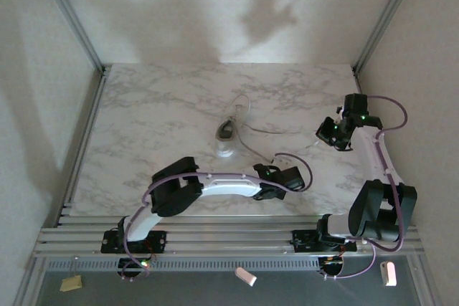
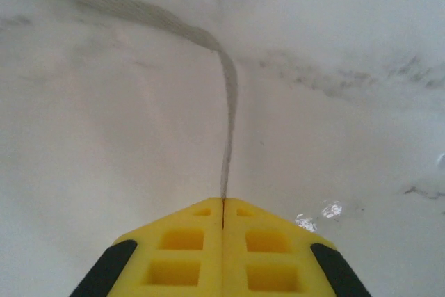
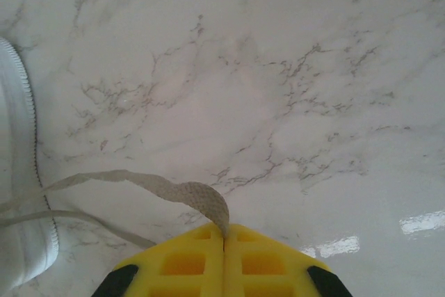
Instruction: Tie the shoes
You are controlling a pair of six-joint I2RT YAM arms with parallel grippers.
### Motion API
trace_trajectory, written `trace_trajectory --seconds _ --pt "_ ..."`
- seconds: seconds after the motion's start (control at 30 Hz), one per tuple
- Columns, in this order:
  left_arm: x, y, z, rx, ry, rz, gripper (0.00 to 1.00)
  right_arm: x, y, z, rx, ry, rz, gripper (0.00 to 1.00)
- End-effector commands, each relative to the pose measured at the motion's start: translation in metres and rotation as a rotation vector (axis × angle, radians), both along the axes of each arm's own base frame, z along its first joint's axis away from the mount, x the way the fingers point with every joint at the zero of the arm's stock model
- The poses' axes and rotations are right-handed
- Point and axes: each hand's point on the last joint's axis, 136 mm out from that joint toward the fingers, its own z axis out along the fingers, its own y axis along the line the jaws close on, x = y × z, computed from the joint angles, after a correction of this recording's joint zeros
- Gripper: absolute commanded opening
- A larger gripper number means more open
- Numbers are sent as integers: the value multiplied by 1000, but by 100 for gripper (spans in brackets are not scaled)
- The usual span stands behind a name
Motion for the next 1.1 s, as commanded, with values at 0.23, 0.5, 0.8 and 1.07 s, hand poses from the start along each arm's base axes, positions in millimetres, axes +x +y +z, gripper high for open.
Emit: trace_trajectory --seconds 0.23,0.5,0.8,1.07 --pt "57 33 192 -343 -168 43 0 -17 35 48 10 -149 116 0" --pt "83 64 269 -479 -263 87 0 -30 56 84 61 -297 187 0" --pt "88 61 285 -507 -270 53 0 -33 74 124 96 -446 253 0" --pt "91 70 307 -544 -318 72 0 -33 69 123 69 -411 235 0"
